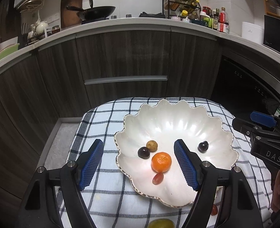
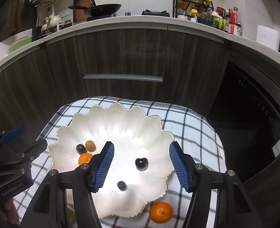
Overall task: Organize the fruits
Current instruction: 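Withdraw both open tools from the bowl back over the cloth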
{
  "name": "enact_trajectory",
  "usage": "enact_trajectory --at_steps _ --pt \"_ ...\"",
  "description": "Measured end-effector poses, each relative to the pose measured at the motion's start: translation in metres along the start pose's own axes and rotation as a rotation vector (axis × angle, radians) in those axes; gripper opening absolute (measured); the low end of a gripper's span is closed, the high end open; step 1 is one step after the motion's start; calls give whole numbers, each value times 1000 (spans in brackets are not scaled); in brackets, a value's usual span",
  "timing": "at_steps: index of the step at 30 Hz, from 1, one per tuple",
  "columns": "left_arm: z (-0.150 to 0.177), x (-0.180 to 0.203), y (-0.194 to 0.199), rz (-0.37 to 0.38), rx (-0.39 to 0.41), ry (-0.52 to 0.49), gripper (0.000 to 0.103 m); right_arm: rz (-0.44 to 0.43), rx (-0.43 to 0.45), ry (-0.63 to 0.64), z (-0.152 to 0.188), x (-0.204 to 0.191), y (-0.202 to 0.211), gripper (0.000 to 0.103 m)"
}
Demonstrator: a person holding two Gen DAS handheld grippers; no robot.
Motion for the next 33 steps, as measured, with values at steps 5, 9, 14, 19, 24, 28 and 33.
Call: enact_trajectory --at_steps 5,9,14,19,24,28,33 --pt "7 3 13 -4 5 -1 78 6 14 -5 6 3 16 62" --pt "15 5 23 -7 10 -2 79 14 22 -3 14 4 27 62" --pt "29 6 30 -12 7 -1 79 18 26 -1 26 3 35 62" --pt "46 5 32 -9 -2 6 79 19 26 -6 39 3 39 62" --pt "58 7 36 -18 -4 -8 79 19 29 2 55 1 40 62" --pt "69 8 39 -30 -8 -20 79 16 23 -5 66 1 40 62" --pt "84 9 38 -33 -32 -16 79 20 20 0 77 0 42 62"
Point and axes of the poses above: each gripper's, at about its wrist camera, not at the fingertips, and y roughly against the way its jaws point, x to its right, z to its underside, the point moved 8 cm from there along -y, roughly the way its jaws point, and after that the axes turned 10 degrees about -x, right-handed, at the moved point
